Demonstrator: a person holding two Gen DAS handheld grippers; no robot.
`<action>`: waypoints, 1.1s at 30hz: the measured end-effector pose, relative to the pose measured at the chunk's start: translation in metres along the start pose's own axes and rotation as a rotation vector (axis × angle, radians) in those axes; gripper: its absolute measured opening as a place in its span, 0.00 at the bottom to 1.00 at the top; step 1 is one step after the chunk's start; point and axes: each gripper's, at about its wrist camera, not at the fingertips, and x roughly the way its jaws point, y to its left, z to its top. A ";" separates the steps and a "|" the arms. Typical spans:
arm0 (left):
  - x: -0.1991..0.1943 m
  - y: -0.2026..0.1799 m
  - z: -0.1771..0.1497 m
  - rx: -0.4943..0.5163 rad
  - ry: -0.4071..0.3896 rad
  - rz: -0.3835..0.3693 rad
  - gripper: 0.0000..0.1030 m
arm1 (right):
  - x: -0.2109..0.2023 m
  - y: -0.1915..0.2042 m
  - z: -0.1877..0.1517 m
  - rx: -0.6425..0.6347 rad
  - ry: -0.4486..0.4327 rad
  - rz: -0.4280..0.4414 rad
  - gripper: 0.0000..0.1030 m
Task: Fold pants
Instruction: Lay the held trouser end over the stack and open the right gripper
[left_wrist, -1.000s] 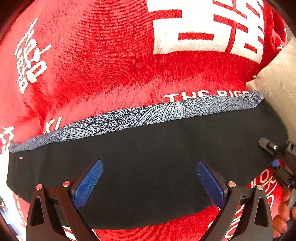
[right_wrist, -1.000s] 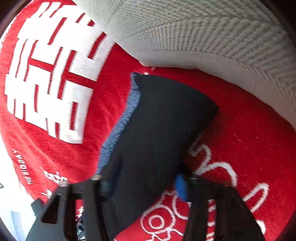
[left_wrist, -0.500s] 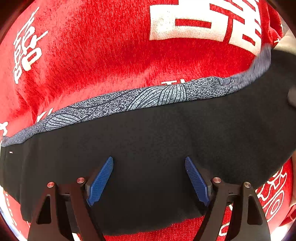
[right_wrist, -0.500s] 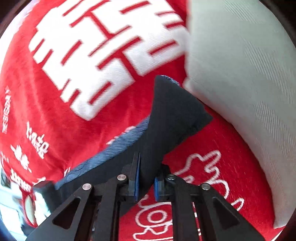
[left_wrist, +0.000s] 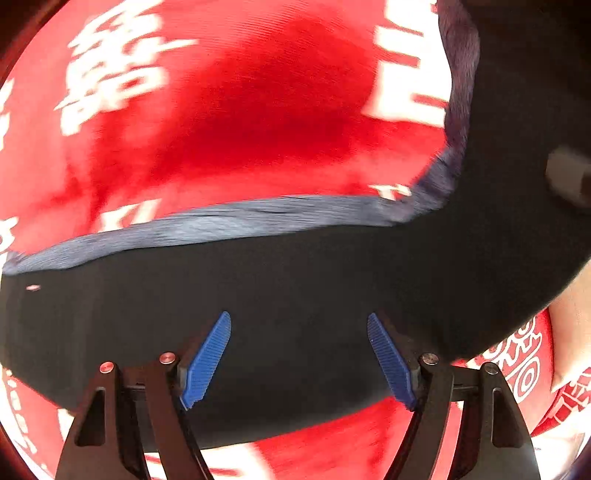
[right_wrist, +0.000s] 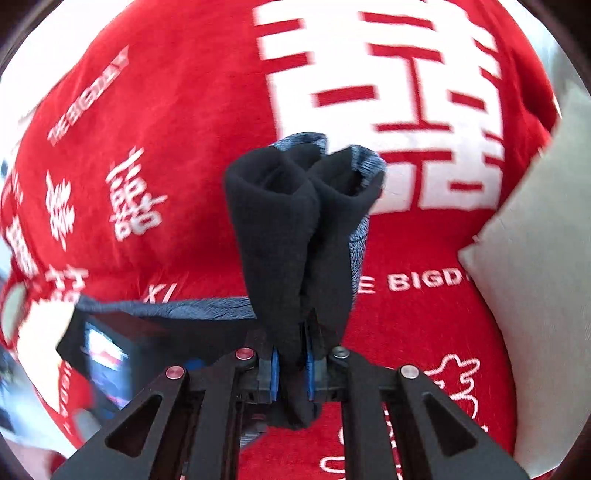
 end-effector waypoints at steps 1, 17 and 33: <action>-0.009 0.024 -0.001 -0.020 0.001 0.008 0.77 | 0.000 0.010 -0.003 -0.027 0.003 -0.007 0.11; -0.019 0.243 -0.058 -0.226 0.101 0.155 0.77 | 0.121 0.213 -0.119 -0.545 0.179 -0.253 0.16; -0.038 0.150 -0.007 -0.007 0.104 -0.209 0.77 | 0.043 0.163 -0.112 -0.385 0.188 -0.164 0.58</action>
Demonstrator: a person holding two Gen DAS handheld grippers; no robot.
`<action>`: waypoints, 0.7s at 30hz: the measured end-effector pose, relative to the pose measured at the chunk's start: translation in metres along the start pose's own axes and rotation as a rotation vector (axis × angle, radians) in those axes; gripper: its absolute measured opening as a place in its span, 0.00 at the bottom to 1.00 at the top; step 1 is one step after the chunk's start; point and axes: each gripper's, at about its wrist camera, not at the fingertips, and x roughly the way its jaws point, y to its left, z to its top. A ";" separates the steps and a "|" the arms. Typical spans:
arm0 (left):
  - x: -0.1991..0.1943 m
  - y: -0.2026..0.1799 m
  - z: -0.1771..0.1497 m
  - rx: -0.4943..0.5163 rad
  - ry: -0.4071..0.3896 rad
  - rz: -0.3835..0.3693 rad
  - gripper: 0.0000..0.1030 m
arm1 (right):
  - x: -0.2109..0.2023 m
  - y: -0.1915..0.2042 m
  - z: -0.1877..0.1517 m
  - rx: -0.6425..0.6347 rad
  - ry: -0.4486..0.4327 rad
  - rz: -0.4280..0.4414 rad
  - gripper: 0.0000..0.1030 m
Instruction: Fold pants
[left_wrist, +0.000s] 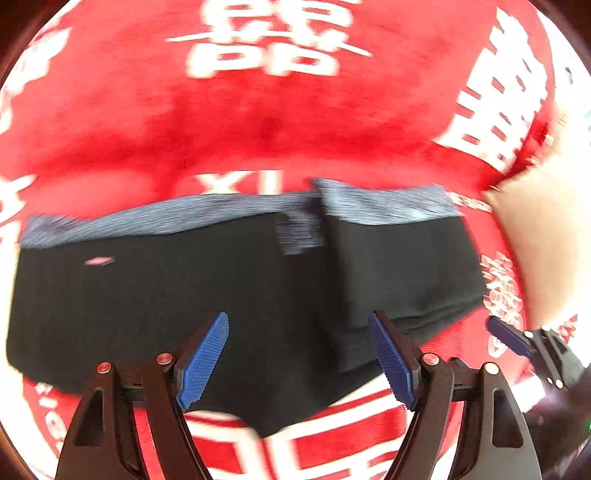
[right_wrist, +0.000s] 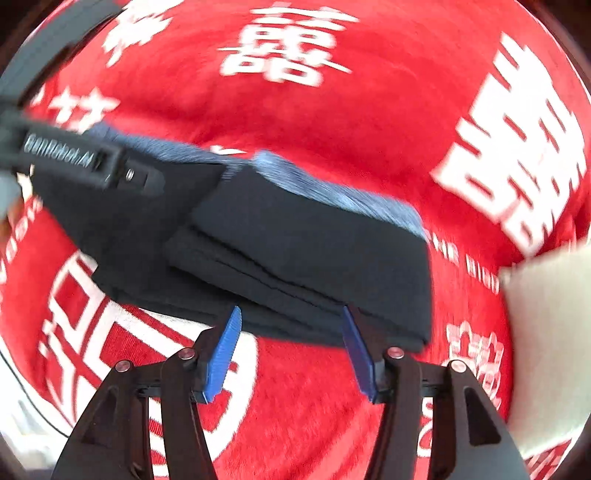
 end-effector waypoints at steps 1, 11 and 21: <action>0.007 -0.009 0.005 0.018 0.016 -0.030 0.77 | -0.001 -0.010 -0.002 0.042 0.015 0.007 0.58; 0.046 -0.025 0.022 0.014 0.098 -0.106 0.75 | 0.003 -0.047 -0.024 0.204 0.060 0.060 0.50; 0.030 -0.022 0.016 -0.005 0.122 -0.168 0.12 | 0.001 -0.070 -0.034 0.280 0.087 0.106 0.29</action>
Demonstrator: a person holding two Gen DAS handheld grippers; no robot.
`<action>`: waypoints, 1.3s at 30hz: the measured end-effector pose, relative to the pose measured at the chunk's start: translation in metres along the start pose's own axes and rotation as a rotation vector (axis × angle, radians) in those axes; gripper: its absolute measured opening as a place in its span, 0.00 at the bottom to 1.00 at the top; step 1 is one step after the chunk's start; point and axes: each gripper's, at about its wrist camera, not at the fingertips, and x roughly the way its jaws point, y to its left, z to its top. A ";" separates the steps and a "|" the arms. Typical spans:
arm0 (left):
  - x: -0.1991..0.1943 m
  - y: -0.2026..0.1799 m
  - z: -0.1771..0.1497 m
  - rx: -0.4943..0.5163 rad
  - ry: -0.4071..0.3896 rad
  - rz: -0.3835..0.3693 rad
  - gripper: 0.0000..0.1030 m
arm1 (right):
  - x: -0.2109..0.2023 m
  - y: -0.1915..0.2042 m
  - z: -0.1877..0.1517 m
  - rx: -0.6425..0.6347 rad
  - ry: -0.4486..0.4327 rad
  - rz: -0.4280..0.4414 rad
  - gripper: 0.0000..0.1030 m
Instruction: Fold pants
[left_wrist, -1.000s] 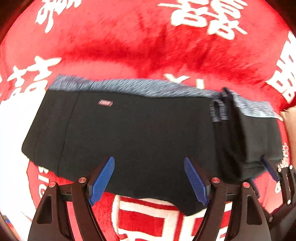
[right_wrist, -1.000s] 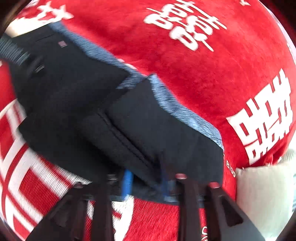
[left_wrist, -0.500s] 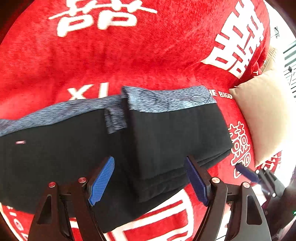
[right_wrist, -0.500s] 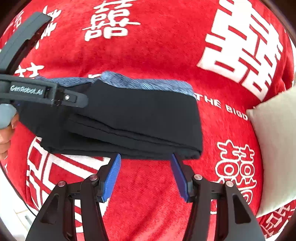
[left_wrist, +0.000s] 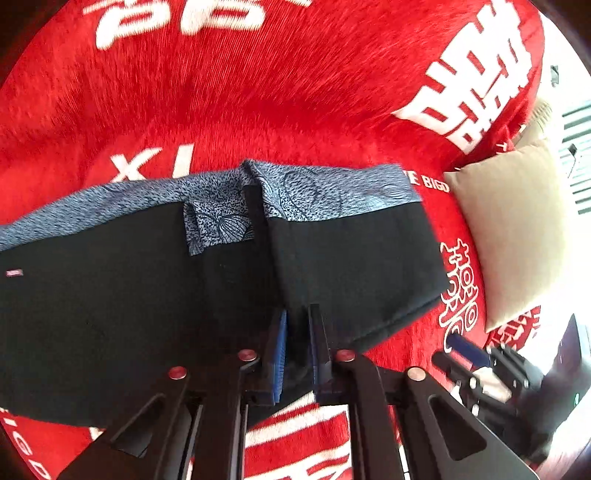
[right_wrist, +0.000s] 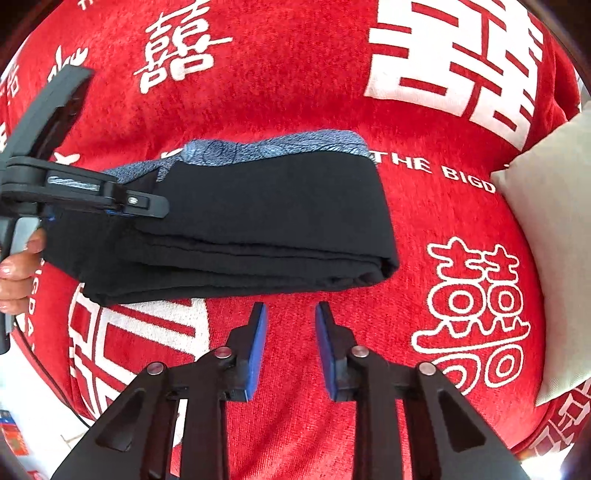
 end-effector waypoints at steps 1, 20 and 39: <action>-0.003 0.001 -0.004 0.008 -0.002 0.017 0.12 | -0.001 -0.002 0.001 0.005 0.000 0.001 0.28; -0.020 0.001 0.002 -0.065 -0.105 0.176 0.12 | 0.035 -0.102 0.101 0.304 -0.051 0.088 0.29; 0.030 -0.026 -0.004 -0.002 -0.084 0.304 0.47 | 0.083 -0.034 0.105 0.065 0.033 0.128 0.31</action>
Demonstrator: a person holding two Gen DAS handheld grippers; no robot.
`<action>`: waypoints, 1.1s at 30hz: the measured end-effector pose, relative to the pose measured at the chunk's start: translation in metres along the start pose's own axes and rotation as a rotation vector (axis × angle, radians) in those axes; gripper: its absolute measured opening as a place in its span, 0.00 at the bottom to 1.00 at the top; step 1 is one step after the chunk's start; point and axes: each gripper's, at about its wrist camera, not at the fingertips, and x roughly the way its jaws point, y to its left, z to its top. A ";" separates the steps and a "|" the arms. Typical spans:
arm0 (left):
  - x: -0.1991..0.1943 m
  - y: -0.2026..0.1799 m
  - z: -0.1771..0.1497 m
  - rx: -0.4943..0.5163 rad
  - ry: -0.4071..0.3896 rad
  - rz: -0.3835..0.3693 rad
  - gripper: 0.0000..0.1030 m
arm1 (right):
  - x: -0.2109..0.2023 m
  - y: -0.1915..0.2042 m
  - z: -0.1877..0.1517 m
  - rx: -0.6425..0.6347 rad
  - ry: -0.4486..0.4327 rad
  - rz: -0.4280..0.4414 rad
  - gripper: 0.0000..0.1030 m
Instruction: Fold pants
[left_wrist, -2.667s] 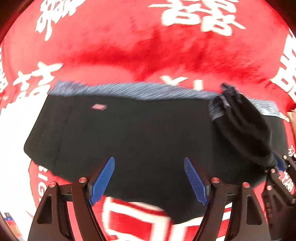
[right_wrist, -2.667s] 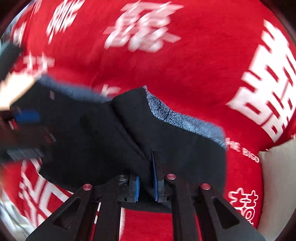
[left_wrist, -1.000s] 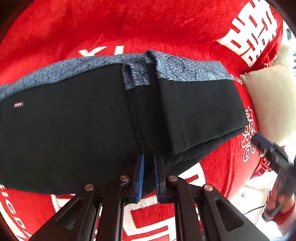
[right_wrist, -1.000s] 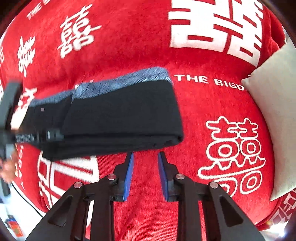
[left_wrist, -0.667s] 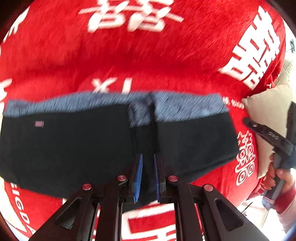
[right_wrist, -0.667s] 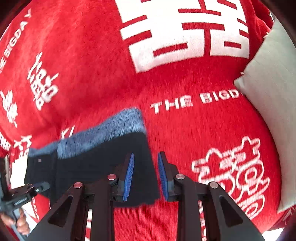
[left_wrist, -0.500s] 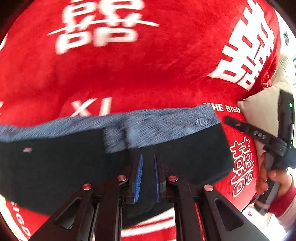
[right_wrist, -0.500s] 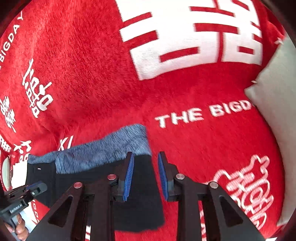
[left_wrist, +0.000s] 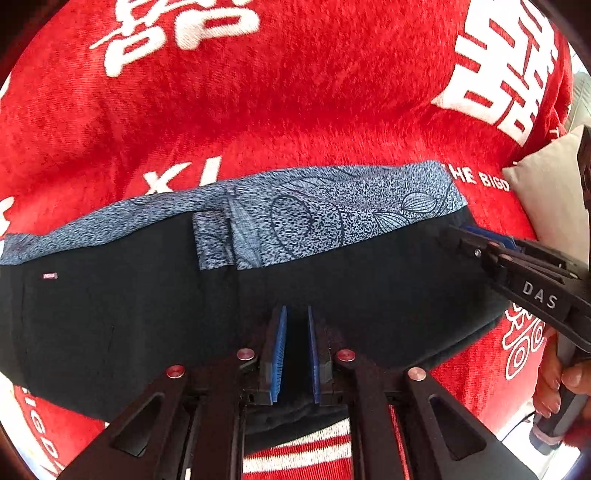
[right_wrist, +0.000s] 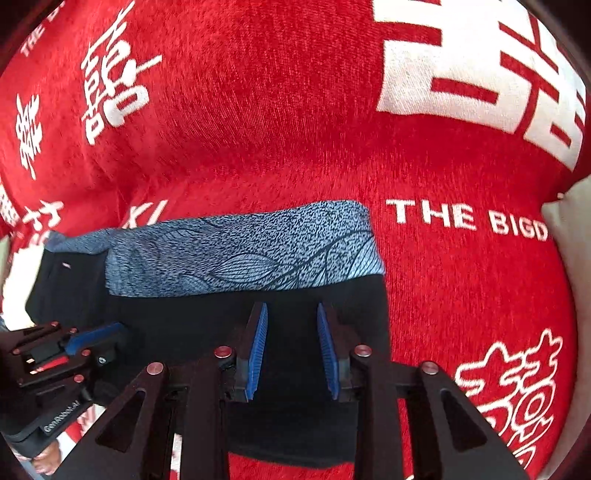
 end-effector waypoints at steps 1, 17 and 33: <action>-0.004 0.002 -0.001 -0.014 -0.008 0.002 0.70 | -0.003 0.000 0.000 0.013 0.004 0.015 0.31; -0.036 0.070 -0.051 -0.190 -0.005 0.117 0.90 | -0.009 0.074 -0.031 -0.049 0.065 0.098 0.33; -0.036 0.154 -0.094 -0.402 0.027 0.126 0.90 | 0.020 0.144 -0.048 -0.153 0.138 0.046 0.52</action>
